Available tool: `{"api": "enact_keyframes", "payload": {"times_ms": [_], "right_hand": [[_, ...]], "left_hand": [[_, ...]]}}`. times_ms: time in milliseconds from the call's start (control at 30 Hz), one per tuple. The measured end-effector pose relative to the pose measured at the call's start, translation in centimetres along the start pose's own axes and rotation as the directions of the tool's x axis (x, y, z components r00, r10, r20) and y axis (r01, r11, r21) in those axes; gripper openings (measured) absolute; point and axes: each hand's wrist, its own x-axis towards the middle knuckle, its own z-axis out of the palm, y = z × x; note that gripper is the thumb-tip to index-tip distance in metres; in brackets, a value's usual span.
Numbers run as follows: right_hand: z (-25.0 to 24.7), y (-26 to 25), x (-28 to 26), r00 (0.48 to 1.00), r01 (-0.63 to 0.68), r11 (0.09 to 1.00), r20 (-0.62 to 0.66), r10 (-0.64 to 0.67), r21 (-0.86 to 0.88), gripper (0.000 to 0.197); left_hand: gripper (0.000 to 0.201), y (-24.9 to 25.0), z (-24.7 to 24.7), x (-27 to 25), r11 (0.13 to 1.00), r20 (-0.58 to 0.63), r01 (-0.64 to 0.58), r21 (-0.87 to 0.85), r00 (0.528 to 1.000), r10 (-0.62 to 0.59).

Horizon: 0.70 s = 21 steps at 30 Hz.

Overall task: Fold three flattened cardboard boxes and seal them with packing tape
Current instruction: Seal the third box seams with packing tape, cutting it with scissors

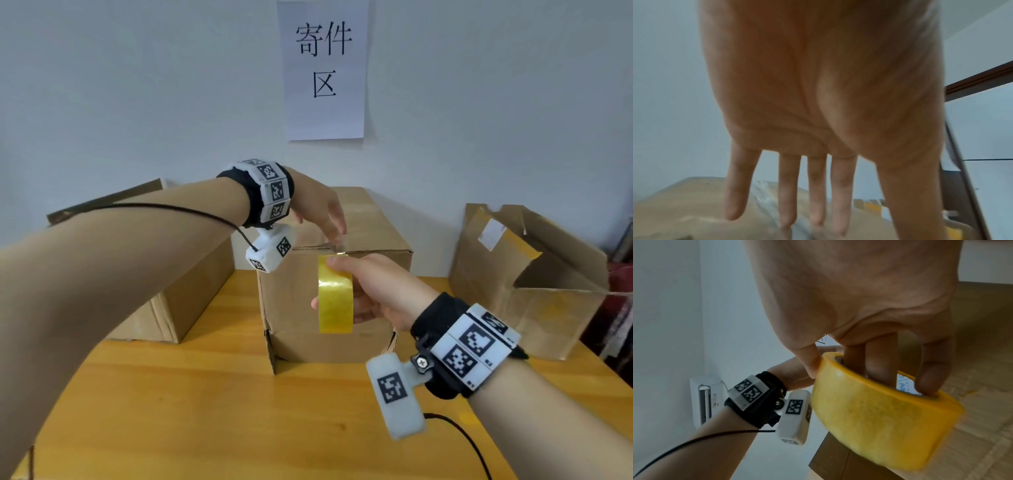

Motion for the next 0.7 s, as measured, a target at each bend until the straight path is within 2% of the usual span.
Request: {"api": "enact_keyframes", "payload": {"times_ms": [133, 233, 400, 500, 600, 700], "right_hand": [[0.5, 0.8, 0.4, 0.997, 0.078, 0.997, -0.022, -0.079, -0.024, 0.051], [0.9, 1.5, -0.1, 0.990, 0.138, 0.990, -0.043, -0.138, 0.002, 0.049], [1.2, 1.2, -0.9, 0.985, 0.143, 0.986, -0.088, -0.151, -0.089, 0.054], [1.7, 0.3, -1.2, 0.982, 0.111, 0.987, -0.139, -0.127, -0.118, 0.053], [2.1, 0.5, -1.1, 0.986, 0.067, 0.996, -0.149, -0.075, -0.053, 0.042], [2.5, 2.1, -0.7, 0.988, -0.035, 0.999, -0.150, 0.030, -0.033, 0.048]], "left_hand": [[0.059, 0.1, 1.3, 0.4, 0.997, -0.091, -0.001, 0.071, 0.996, 0.008], [0.058, -0.3, 2.1, 0.0, 0.993, -0.137, -0.007, 0.121, 0.990, 0.024], [0.052, -0.2, 3.0, -0.9, 0.989, -0.207, -0.026, 0.145, 0.977, 0.056], [0.050, 0.2, 3.3, -0.9, 0.982, -0.212, -0.047, 0.180, 0.973, 0.086], [0.053, 0.2, 3.6, -0.9, 0.981, -0.190, -0.057, 0.185, 0.977, 0.093], [0.051, 0.1, 3.7, -1.0, 0.982, -0.179, -0.065, 0.177, 0.979, 0.097]]}}
